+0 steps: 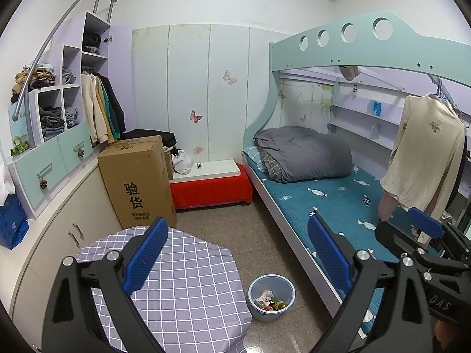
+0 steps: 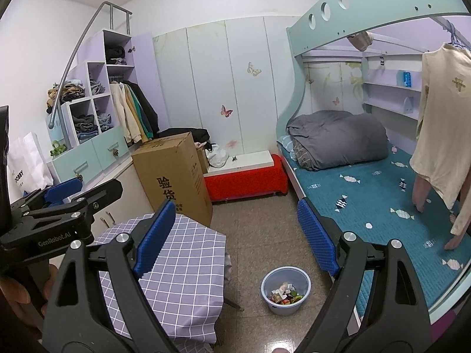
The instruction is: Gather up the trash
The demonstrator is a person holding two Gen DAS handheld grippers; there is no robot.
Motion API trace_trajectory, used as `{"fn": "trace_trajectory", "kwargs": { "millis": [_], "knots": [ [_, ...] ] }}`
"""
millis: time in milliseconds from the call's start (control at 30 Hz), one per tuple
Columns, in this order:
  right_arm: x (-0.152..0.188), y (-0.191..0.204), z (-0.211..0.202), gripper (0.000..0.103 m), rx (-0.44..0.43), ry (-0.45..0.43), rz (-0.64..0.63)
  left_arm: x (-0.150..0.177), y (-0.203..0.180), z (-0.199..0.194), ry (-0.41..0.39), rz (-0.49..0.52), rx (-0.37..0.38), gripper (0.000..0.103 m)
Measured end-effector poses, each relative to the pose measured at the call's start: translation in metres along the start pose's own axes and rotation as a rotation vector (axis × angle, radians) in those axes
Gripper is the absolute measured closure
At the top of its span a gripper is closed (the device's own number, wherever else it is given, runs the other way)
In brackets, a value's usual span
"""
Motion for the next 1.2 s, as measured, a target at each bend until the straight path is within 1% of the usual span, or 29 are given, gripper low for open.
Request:
{"fn": "trace_trajectory", "kwargs": {
  "millis": [367, 1200],
  "knots": [
    [0.0, -0.003, 0.008, 0.019, -0.003, 0.018, 0.003, 0.0, 0.0, 0.003, 0.0, 0.0, 0.005, 0.009],
    [0.003, -0.006, 0.011, 0.019, -0.005, 0.019, -0.004, -0.007, -0.003, 0.007, -0.008, 0.005, 0.013, 0.009]
  ]
}}
Point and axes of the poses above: each gripper's, at about its wrist camera, not at the fingertips, and z roughly the way its jaws point, y to its left, x to its underside, the point moved 2 cm from there along z, roughly the way its jaws point, and after that the axes turned 5 degrees about x, right-handed, at the moved point
